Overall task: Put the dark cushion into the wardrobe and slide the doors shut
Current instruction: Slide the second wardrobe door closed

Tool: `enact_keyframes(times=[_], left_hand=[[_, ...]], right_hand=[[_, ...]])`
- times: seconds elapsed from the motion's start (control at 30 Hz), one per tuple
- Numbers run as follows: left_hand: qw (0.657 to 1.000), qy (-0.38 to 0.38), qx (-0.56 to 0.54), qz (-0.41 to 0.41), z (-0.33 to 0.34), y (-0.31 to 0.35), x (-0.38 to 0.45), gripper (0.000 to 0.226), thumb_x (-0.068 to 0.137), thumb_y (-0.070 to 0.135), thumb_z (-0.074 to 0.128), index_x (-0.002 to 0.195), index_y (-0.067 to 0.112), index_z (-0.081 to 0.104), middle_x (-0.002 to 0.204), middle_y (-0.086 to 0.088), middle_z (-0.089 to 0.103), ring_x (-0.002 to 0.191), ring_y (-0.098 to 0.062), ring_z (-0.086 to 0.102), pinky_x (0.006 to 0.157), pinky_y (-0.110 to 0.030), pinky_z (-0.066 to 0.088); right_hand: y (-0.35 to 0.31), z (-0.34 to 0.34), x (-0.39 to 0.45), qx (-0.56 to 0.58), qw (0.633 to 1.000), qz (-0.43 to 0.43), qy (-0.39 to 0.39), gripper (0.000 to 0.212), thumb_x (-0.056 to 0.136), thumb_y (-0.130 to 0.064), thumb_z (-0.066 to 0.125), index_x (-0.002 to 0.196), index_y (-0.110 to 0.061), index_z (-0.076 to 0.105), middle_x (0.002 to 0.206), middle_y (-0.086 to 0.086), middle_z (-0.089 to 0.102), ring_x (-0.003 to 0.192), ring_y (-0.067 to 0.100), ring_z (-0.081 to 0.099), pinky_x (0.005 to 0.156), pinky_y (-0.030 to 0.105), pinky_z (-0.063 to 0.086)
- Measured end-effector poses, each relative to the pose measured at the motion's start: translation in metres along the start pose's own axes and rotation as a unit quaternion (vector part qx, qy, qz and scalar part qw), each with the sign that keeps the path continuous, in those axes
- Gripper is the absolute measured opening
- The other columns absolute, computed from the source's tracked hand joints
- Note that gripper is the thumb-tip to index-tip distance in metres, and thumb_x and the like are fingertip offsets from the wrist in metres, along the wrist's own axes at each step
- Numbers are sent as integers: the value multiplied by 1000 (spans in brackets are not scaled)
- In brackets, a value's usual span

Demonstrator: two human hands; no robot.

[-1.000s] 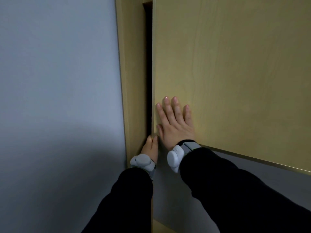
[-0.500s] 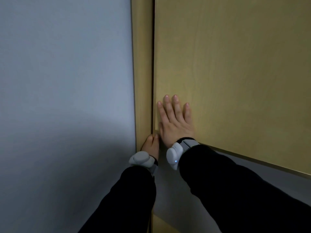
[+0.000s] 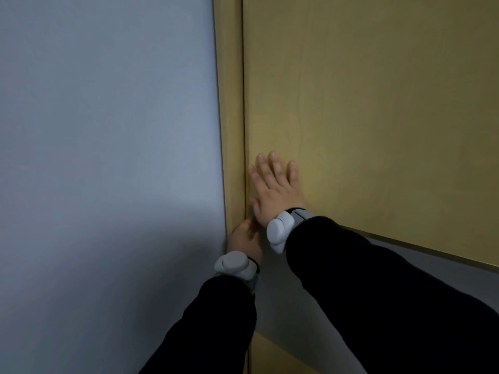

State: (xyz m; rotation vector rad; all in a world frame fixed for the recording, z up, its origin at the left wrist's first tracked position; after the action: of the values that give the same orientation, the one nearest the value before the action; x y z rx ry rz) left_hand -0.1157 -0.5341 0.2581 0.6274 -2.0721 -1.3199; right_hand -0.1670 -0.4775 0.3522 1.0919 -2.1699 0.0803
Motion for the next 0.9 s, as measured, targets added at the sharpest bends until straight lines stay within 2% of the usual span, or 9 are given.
enact_keyframes(times=[0.1,0.2,0.23,0.37,0.5,0.6,0.7,0.8,0.9], left_hand=[[1000,-8,4,14,1,1,-2,26,91,16,49,114,10,60,112,-12,66,105,-30,61,94,-42,50],[998,-55,-20,11,7,3,2,29,92,20,44,113,6,58,106,-15,65,98,-31,60,88,-25,49],[998,-50,-27,8,8,2,3,34,88,26,42,112,9,58,106,-18,65,99,-34,60,89,-29,49],[999,-31,-38,3,19,7,-13,56,84,18,48,139,13,39,143,-13,46,131,-28,44,110,-45,35],[999,-34,-36,15,40,31,-43,61,87,15,52,144,20,30,151,-5,35,137,-22,37,114,-40,30],[999,-21,-7,46,60,63,-78,62,87,21,55,144,23,30,152,-3,34,138,-21,34,114,-32,28],[992,16,10,127,81,95,-113,73,82,32,62,145,25,26,156,-3,25,142,-21,27,113,-30,22],[986,25,43,161,99,119,-137,86,71,52,55,147,31,19,159,-3,13,145,-23,17,117,-38,19],[979,11,87,184,129,149,-170,85,77,54,56,147,34,12,160,-1,6,147,-23,7,119,-44,14]], right_hand=[[-2,-9,-4,38,999,-35,2,70,89,-32,44,148,-20,8,159,7,-3,145,25,-9,113,42,-14],[3,-15,-16,61,997,-41,7,66,89,-30,43,147,-21,12,159,6,1,146,25,-5,116,42,-7],[8,-17,-22,62,997,-33,8,66,89,-30,43,147,-22,13,159,6,2,146,25,-4,116,43,-6],[43,-25,-60,39,999,3,25,68,86,-31,49,146,-20,21,158,8,13,146,29,6,112,42,-6],[83,-42,-104,-45,998,40,35,72,67,-35,70,134,-19,47,143,11,47,133,33,41,106,54,23],[115,-69,-141,-83,993,66,58,75,62,-39,73,130,-20,51,138,10,53,128,32,48,102,57,34],[144,-95,-176,-105,988,71,84,75,62,-39,72,132,-20,49,140,10,51,129,33,46,106,56,32],[167,-115,-202,-113,986,74,93,76,65,-38,69,135,-22,44,144,11,45,134,33,40,110,51,13],[197,-143,-239,-127,983,93,93,76,67,-41,65,137,-23,41,146,11,42,138,31,29,109,49,6]])
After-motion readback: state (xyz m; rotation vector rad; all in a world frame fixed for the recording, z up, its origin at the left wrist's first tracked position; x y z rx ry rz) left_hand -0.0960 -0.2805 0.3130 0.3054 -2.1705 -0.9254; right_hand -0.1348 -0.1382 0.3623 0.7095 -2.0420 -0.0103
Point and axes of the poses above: each hand's wrist, its own x-axis towards the middle knuckle, its own z-axis out of the palm, y = z × x, the point moved 5 cm from there along x, towards the middle knuckle
